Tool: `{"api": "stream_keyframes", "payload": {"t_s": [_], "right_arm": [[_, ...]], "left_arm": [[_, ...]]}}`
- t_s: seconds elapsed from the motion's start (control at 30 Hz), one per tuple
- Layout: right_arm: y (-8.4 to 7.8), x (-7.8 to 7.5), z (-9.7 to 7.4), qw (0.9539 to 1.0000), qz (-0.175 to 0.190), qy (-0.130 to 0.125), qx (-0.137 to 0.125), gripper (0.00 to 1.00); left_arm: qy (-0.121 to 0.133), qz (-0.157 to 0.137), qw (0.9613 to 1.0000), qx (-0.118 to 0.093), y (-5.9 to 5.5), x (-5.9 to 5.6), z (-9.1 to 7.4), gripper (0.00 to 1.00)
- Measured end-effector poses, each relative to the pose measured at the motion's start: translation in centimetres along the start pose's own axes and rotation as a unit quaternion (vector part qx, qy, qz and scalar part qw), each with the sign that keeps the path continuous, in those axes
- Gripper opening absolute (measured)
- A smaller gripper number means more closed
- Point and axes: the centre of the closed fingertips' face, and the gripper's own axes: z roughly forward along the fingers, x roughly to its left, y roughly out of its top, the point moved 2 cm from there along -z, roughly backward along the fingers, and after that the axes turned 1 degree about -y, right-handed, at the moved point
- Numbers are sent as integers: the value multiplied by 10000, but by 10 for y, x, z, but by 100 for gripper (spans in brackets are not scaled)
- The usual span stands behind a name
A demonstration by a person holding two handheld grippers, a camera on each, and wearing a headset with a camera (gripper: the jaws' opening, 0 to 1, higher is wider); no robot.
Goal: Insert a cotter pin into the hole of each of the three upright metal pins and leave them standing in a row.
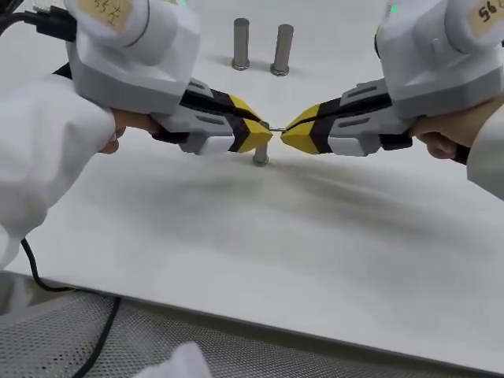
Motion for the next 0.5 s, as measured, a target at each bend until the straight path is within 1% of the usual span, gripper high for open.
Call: {"api": "stream_keyframes", "payload": {"t_s": [0.07, 0.1, 0.13, 0.17, 0.23, 0.37, 0.5], "right_arm": [[0, 0, 0, 10000, -1, 3, -2, 0], [0, 1, -1, 10000, -4, 3, 2, 0], [0, 1, -1, 10000, -10, 1, 8, 0], [0, 0, -1, 10000, -10, 1, 17, 0], [1, 0, -1, 10000, -25, -5, 25, 0], [4, 1, -2, 10000, -32, 13, -18, 0], [6, 1, 0, 10000, -82, 17, -36, 0]], "left_arm": [[-15, 77, 10000, 6, 0, -1, 0, 6], [-31, 148, 9999, 14, 1, -3, 0, 6], [-19, 341, 9994, 10, 2, -5, -1, 6], [-27, 378, 9993, 23, 2, -4, 0, 6], [-31, 347, 9994, 50, 2, -5, 0, 6], [-47, 551, 9984, 107, 6, -9, 1, 6], [-79, 639, 9978, 179, 8, -11, 2, 6]]}}
